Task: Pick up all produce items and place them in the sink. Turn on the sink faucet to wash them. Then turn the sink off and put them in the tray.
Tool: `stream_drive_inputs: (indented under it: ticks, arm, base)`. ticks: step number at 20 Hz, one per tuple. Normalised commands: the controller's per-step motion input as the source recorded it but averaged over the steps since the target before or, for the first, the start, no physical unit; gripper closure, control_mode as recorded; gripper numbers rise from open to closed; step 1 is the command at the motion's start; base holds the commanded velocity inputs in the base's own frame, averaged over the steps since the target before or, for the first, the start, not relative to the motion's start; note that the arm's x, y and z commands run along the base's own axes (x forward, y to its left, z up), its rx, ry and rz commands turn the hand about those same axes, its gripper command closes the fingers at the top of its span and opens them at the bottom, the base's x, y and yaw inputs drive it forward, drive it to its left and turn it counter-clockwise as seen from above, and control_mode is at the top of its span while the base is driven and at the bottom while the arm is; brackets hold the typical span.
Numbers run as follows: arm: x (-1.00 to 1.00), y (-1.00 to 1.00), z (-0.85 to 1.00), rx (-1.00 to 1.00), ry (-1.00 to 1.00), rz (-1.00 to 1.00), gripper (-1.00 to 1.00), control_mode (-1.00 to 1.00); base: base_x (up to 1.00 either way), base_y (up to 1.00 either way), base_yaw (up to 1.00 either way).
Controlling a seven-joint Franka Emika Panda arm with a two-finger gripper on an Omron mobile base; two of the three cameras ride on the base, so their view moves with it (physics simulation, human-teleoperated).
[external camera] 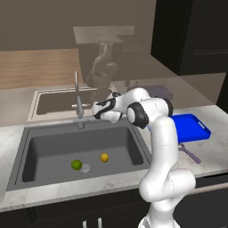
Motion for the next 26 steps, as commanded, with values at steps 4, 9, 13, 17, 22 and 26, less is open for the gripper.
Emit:
stream_drive_inputs:
  ticks: [4, 9, 13, 17, 22, 26]
  arm:
    - [0.31, 0.38, -0.19, 0.0, 0.04, 0.03, -1.0, -1.0]
    - [0.32, 0.37, -0.19, 0.0, 0.03, 0.04, -1.0, -1.0]
    - [0.07, 0.12, -0.01, 0.0, 0.0, 0.01, -1.0, -1.0]
    - [-0.47, -0.29, 0.24, 0.0, 0.0, 0.0, -1.0, -1.0]
    - [-0.89, -0.33, 0.42, 0.0, 0.04, 0.0, -1.0, -1.0]
    - [-0.99, -0.16, 0.65, 0.0, 0.03, 0.0, -1.0, -1.0]
  base:
    - [0.0, 0.0, 0.0]
    - [0.0, 0.0, 0.0]
    - [0.0, 0.0, 0.0]
    - [0.0, 0.0, 0.0]
    - [0.0, 0.0, 0.0]
    - [0.0, 0.0, 0.0]
